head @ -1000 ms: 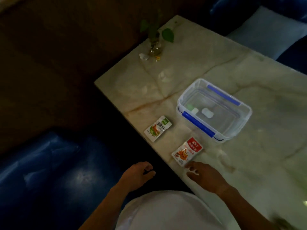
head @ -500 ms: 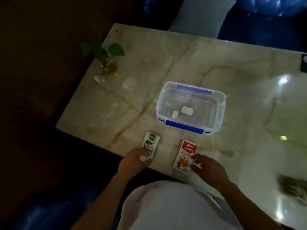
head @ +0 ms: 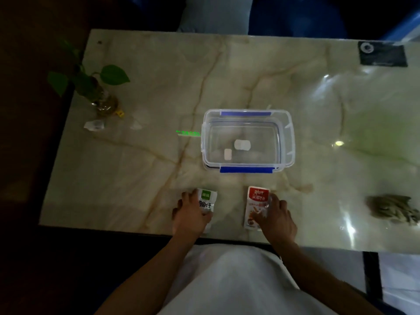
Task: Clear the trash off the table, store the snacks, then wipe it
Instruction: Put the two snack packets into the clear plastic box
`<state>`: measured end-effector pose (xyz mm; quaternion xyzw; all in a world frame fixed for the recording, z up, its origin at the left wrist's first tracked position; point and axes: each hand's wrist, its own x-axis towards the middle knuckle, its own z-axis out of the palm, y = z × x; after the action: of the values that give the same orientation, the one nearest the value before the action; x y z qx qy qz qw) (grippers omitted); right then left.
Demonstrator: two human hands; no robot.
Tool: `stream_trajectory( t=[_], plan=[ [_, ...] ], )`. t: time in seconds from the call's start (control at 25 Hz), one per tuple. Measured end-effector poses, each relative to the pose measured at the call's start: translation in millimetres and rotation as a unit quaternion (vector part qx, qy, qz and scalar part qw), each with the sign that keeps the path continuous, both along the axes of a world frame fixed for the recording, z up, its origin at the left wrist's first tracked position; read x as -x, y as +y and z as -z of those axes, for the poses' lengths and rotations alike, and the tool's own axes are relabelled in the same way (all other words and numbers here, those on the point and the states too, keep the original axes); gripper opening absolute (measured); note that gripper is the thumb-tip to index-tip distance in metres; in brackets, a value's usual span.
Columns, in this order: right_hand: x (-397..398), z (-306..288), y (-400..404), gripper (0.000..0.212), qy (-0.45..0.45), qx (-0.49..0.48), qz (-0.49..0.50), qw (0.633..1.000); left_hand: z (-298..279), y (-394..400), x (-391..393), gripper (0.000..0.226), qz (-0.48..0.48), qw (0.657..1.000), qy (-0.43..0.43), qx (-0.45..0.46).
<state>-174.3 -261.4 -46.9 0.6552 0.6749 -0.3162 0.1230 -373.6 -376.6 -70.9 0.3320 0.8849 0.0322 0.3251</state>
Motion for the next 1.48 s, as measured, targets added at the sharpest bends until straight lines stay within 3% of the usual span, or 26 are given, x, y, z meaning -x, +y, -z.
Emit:
stream_trajectory(
  t=[0.24,0.48,0.72,0.88,1.24,1.36,1.48],
  plan=[
    [8,6,-5,0.074,0.022,-0.005,0.035,0.999,-4,8,-1,0.092,-0.055,0.997,-0.053,0.012],
    [2,7,7,0.059,0.082,0.022,0.047,0.995,-7,19,21,0.059,-0.104,0.987,-0.112,-0.052],
    [-15,9,39,0.026,0.122,0.112,0.03,0.986,-1,21,26,0.028,-0.155,0.967,-0.185,-0.083],
    [-17,-4,58,0.028,0.136,0.153,-0.022,0.979,-17,28,19,0.019,-0.25,0.927,-0.251,-0.126],
    [10,-93,120,0.04,0.368,0.179,0.06,0.911,-100,103,27,0.017,-0.268,0.876,-0.34,-0.215],
    [36,-96,146,0.037,0.379,0.138,0.093,0.91,-107,151,39,0.015,-0.307,0.854,-0.347,-0.237],
    [65,-83,168,0.037,0.357,0.105,0.123,0.92,-96,192,47,0.014,-0.317,0.86,-0.343,-0.206]
  ],
)
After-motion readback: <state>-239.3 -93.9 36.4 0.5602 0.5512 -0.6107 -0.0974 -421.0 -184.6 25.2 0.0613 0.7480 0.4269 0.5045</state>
